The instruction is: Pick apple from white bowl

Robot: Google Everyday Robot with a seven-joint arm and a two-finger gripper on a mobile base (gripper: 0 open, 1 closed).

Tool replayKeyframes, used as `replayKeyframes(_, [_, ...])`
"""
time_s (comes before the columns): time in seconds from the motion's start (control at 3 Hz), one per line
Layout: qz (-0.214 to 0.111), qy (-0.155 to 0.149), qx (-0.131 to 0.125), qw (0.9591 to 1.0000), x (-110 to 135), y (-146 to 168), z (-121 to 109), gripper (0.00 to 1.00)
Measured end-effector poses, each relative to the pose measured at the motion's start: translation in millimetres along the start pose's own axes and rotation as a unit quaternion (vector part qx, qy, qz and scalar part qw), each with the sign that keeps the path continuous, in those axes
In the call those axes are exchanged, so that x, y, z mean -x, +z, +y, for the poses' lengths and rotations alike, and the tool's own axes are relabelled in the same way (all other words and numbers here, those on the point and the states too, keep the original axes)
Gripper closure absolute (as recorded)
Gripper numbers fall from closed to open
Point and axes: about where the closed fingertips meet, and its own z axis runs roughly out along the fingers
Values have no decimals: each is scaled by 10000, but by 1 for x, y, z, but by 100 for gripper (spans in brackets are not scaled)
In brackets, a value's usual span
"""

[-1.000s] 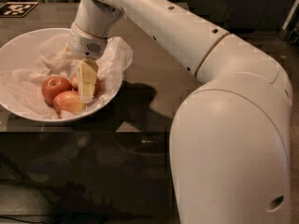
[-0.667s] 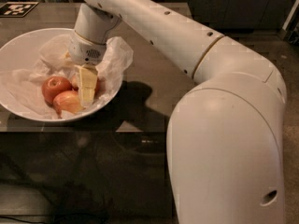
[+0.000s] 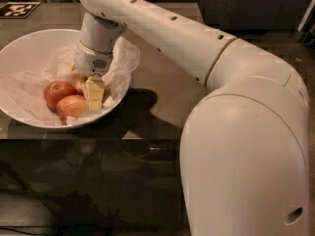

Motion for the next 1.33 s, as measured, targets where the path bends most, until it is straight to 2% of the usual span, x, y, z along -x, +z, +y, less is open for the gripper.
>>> replayKeyframes(1.0, [4, 1, 2, 10000, 0, 1, 0, 89])
replayKeyframes(1.33, [4, 1, 2, 10000, 0, 0, 0, 100])
